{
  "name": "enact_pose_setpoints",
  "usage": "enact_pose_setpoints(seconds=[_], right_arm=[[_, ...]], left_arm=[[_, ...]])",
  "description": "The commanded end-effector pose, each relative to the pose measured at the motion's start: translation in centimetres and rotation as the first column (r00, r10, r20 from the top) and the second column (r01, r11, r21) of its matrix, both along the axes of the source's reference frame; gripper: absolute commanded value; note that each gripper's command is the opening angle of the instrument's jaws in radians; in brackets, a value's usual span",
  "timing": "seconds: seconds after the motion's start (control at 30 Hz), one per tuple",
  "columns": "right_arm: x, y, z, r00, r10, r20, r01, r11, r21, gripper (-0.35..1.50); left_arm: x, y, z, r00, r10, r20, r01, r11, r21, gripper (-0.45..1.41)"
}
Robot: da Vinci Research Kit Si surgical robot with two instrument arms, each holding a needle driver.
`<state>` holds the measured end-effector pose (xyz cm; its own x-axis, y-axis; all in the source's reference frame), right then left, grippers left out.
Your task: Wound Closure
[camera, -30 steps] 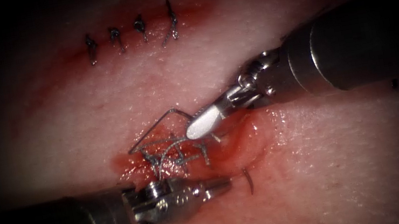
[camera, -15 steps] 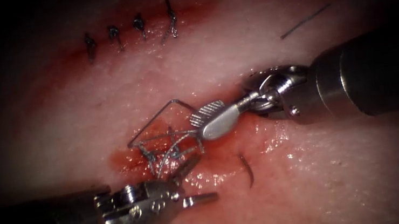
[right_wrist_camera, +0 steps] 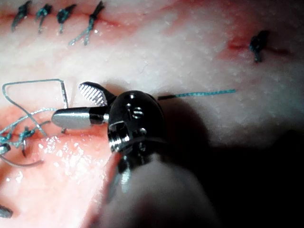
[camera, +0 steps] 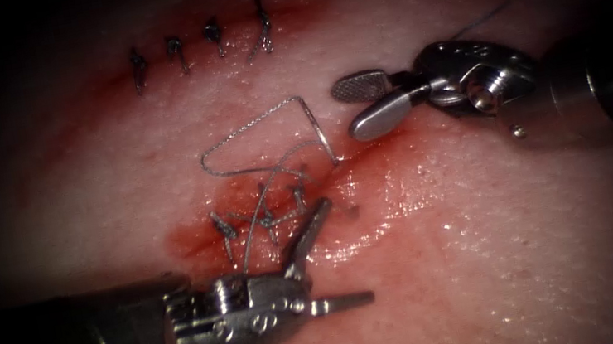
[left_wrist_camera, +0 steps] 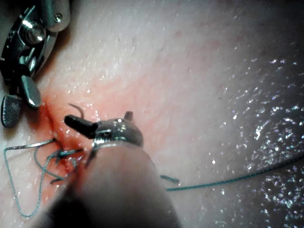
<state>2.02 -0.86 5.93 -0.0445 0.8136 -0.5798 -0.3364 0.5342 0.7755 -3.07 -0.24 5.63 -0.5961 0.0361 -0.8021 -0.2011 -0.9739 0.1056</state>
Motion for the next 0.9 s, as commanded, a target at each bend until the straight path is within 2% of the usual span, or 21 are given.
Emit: enact_pose_setpoints(seconds=[0.03, 0.13, 0.3, 0.47, 0.57, 0.6, 0.63, 0.67, 0.7, 0.73, 0.9], right_arm=[[0.02, -0.03, 0.05, 1.0, -0.01, 0.01, 0.01, 1.0, -0.01, 1.25], [0.0, -0.06, 0.05, 1.0, -0.021, 0.023, 0.021, 1.0, -0.013, 1.23], [0.02, -0.08, 0.06, 0.999, -0.027, 0.018, 0.027, 1.0, -0.014, 1.2], [0.02, -0.11, 0.07, 0.999, -0.034, 0.016, 0.034, 0.999, -0.016, 1.16], [0.02, -0.12, 0.06, 0.999, -0.036, 0.012, 0.036, 0.999, -0.016, 1.16], [0.0, -0.14, 0.06, 0.999, -0.038, 0.011, 0.038, 0.999, -0.016, 1.1], [0.0, -0.14, 0.06, 0.999, -0.038, 0.011, 0.038, 0.999, -0.016, 1.1], [0.0, -0.15, 0.05, 0.999, -0.039, 0.01, 0.039, 0.999, -0.016, 1.03], [-0.03, -0.17, 0.04, 0.999, -0.042, 0.008, 0.042, 0.999, -0.015, 0.86], [-0.03, -0.17, 0.04, 0.999, -0.042, 0.008, 0.042, 0.999, -0.015, 0.86], [-0.11, -0.17, -0.02, 0.998, -0.057, 0.007, 0.057, 0.998, -0.031, 0.56]], left_arm=[[-0.07, -0.02, 0.07, 1.0, 0.001, 0.002, -0.001, 1.0, 0.004, 0.96], [-0.1, 0.03, 0.13, 1.0, 0.009, 0.013, -0.009, 1.0, 0.005, 0.78], [-0.15, 0.1, 0.24, 0.999, 0.033, 0.043, -0.033, 0.999, 0.007, 0.69], [-0.24, 0.11, 0.36, 0.989, 0.065, 0.133, -0.067, 0.998, 0.011, 0.34], [-0.25, 0.15, 0.42, 0.985, 0.068, 0.16, -0.072, 0.997, 0.019, 0.24], [-0.21, 0.19, 0.45, 0.982, 0.057, 0.178, -0.065, 0.997, 0.037, 0.06], [-0.21, 0.19, 0.45, 0.982, 0.057, 0.178, -0.065, 0.997, 0.037, 0.06], [-0.18, 0.21, 0.46, 0.98, 0.047, 0.193, -0.057, 0.997, 0.046, -0.26], [-0.11, 0.26, 0.49, 0.977, 0.02, 0.215, -0.041, 0.995, 0.094, -0.45], [-0.11, 0.26, 0.49, 0.977, 0.02, 0.215, -0.041, 0.995, 0.094, -0.45], [0.01, 0.28, 0.49, 0.962, -0.02, 0.271, -0.045, 0.972, 0.231, -0.45]])
